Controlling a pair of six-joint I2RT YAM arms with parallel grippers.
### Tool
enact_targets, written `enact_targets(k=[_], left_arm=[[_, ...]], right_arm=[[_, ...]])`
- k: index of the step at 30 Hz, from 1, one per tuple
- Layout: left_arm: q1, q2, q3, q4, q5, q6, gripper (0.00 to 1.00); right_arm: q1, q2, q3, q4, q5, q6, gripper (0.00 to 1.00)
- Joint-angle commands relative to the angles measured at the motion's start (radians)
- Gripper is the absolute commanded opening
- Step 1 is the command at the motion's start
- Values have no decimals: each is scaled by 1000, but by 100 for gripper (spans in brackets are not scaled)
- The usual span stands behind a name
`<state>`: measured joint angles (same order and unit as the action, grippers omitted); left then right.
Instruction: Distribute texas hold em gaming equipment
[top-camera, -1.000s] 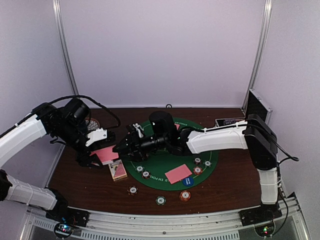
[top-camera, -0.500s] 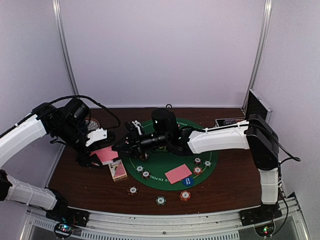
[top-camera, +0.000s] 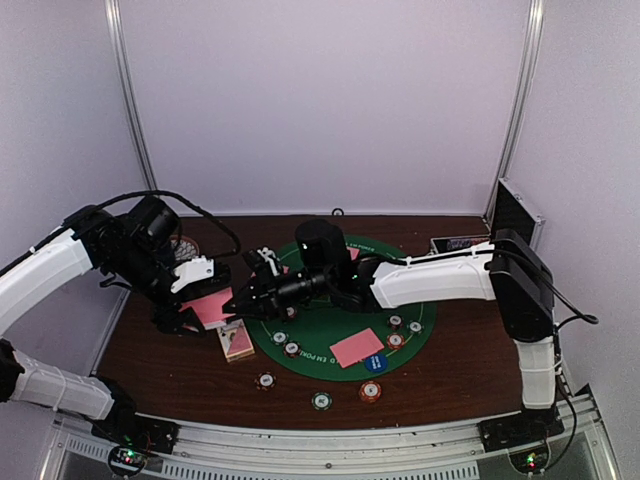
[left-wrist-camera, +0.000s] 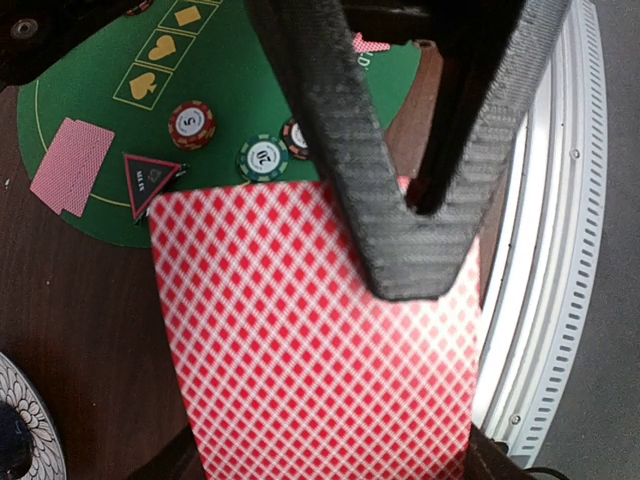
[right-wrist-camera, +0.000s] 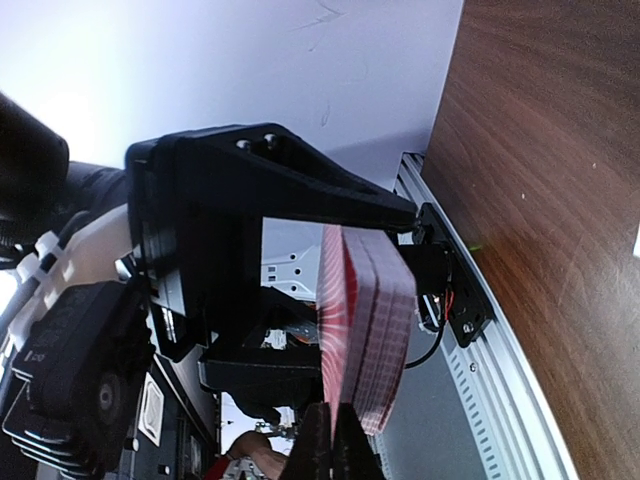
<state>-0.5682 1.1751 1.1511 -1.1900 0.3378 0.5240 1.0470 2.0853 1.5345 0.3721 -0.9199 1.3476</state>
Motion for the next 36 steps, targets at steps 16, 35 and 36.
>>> enact_targets(k=[16,35,36], left_arm=[[5,-39,-17,-7,-9,14,0],[5,-69,-34,-34,-28,18,0],[5,-69,-33,-33,-26,17,0]], right_arm=[[-234,-191,86,-725,44,-493,0],[-94,174,688,-1417,1510,-1480,0],[-83,179,669,-1363,1562,-1526,0]])
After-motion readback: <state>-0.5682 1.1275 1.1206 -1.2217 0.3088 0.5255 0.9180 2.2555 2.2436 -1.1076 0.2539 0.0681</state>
